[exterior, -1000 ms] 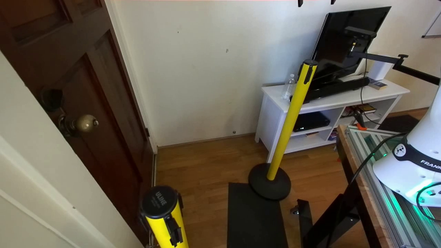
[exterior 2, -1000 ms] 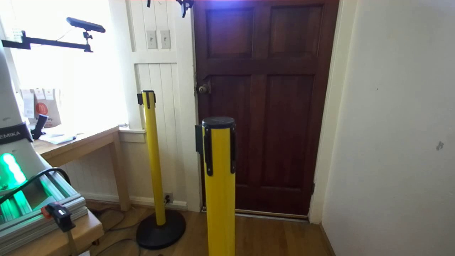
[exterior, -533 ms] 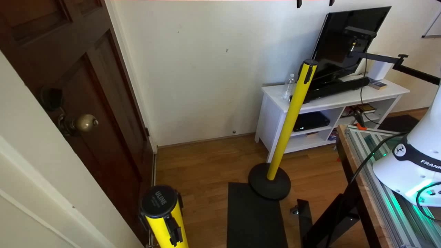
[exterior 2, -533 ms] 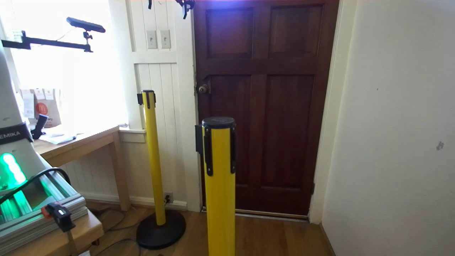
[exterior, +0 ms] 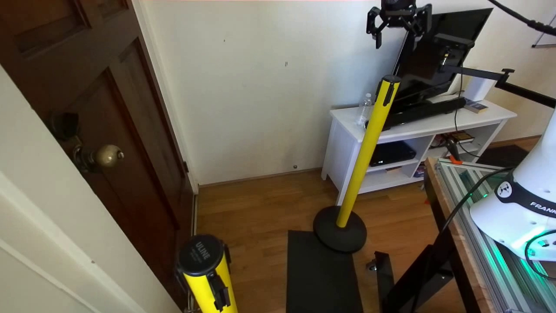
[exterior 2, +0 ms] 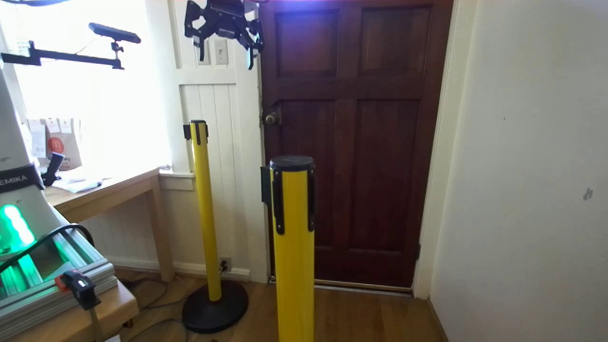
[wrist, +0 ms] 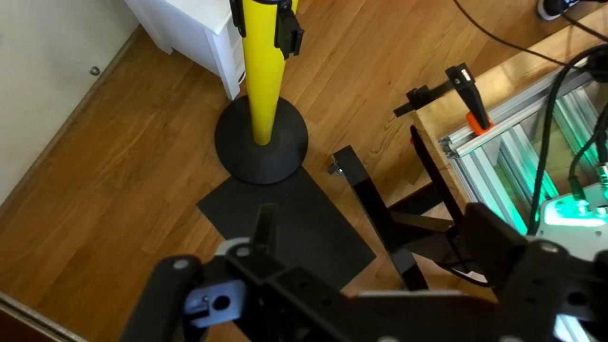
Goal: Pull out the barrier belt from the yellow stand on the right and attach it to the stand on the left.
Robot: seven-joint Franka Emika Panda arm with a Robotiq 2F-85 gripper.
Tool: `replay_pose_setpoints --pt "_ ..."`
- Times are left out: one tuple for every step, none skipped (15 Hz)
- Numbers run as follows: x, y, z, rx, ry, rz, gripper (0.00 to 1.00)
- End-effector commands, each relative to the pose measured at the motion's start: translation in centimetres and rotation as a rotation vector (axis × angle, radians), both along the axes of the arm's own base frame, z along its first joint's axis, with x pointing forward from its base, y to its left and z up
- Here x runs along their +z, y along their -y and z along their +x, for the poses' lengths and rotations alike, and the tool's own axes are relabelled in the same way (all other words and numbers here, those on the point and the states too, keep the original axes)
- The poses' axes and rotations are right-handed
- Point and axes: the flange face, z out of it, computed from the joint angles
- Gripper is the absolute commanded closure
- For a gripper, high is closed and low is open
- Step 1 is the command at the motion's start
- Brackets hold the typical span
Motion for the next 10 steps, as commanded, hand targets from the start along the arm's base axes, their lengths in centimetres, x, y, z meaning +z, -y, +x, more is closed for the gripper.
replay_pose_setpoints --pt "-4.3 1.1 -3.2 0.013 0.071 -0.028 0.0" --pt "-5.4 1.7 -3.8 0.018 0.079 -0.028 0.0" --pt "-6.6 2.3 -4.7 0.013 0.091 -0.034 0.0" --pt "-7.7 3.0 -5.3 0.005 0.092 -0.047 0.0" --pt "-8.9 4.1 -6.0 -0.015 0.075 -0.072 0.0" --pt "-7.3 3.3 -4.5 -0.003 0.064 -0.03 0.0" --pt "-8.2 3.9 -5.3 -0.014 0.062 -0.04 0.0" --pt "-8.7 4.2 -5.8 -0.019 0.061 -0.042 0.0" --pt "-8.8 4.2 -6.0 -0.021 0.06 -0.042 0.0" --pt "-8.8 4.2 -5.9 -0.021 0.061 -0.043 0.0"
